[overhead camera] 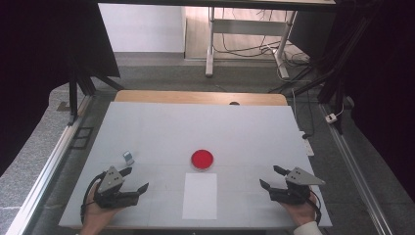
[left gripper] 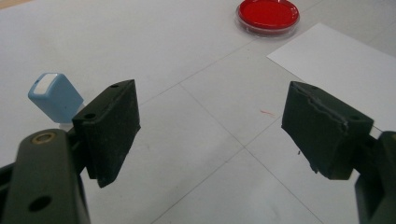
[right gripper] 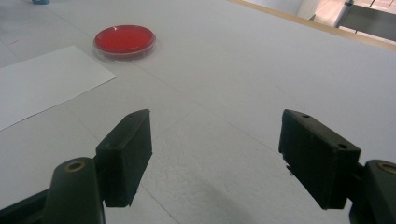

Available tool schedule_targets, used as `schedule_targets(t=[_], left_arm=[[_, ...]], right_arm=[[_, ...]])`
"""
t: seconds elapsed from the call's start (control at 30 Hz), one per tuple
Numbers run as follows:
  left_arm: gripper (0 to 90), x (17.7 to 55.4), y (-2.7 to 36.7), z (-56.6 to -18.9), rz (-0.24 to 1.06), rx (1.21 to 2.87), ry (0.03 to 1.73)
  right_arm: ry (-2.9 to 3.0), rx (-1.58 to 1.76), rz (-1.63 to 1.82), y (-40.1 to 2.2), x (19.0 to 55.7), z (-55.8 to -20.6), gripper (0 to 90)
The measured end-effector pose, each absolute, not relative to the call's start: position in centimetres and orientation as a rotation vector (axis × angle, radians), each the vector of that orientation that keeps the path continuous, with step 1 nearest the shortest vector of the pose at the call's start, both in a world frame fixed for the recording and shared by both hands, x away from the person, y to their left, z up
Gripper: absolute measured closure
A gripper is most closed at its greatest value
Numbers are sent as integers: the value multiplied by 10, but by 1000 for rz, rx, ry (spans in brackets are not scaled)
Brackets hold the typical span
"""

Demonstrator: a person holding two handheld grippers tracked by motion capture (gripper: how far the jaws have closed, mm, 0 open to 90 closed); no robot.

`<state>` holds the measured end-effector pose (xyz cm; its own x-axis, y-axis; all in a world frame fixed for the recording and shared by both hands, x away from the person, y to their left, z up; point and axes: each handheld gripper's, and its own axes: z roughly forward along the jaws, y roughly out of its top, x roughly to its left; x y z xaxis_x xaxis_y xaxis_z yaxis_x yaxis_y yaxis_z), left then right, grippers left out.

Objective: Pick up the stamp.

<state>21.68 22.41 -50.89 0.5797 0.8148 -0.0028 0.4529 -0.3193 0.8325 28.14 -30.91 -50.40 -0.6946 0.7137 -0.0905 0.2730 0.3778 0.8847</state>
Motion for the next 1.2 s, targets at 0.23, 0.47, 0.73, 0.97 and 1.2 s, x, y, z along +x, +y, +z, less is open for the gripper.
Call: schedule_targets(t=[0.23,0.47,0.73,0.97,1.2], left_arm=[[199,218,226,-500,552,1947,1021],[203,222,224,-484,582,1944,1025],[214,239,234,-476,587,1958,1044],[212,260,251,-468,576,1946,1099],[219,274,254,-467,573,1970,1121]], right_arm=[[2183,846,1272,-306,282,-504,257],[2184,852,1301,-307,282,-505,258],[2177,865,1304,-307,283,-505,259],[2182,867,1290,-304,283,-506,259],[2194,854,1278,-302,283,-507,260]])
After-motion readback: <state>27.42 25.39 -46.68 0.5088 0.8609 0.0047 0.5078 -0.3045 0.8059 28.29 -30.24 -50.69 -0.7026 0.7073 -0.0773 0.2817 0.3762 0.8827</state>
